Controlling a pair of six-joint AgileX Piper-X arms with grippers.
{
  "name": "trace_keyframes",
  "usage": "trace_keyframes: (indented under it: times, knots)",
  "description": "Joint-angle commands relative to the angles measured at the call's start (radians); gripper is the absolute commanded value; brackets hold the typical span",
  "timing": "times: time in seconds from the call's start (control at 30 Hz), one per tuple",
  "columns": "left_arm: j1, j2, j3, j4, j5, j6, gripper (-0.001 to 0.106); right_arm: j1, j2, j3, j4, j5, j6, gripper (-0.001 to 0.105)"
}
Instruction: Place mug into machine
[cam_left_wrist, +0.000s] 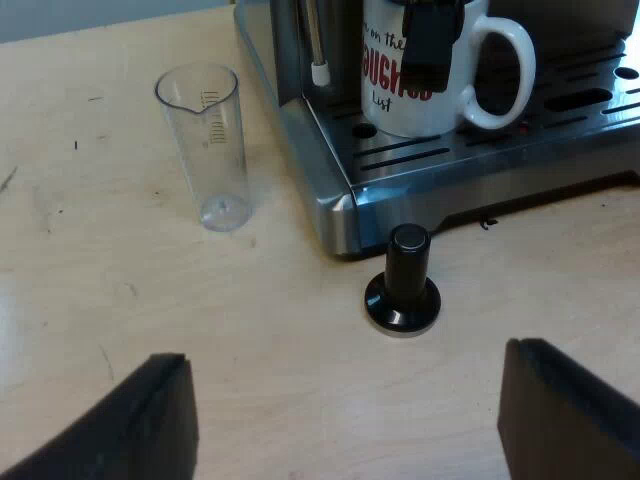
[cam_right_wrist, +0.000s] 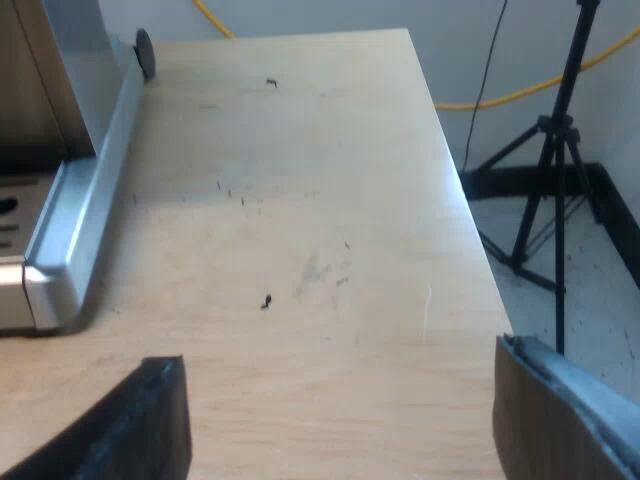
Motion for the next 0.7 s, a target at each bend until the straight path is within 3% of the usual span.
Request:
trace_keyframes:
  times: [0.03,0.7]
  knots:
    - [-0.005,-0.139,-0.003,-0.014,-0.011,0.0,0.065,-0.004,-0.038,-0.004,-0.01,-0.002,-0.017,0.064]
    - [-0.005,-0.139,-0.001,-0.02,-0.011,0.0,0.065,-0.004,-0.04,-0.004,-0.01,0.004,-0.017,0.064]
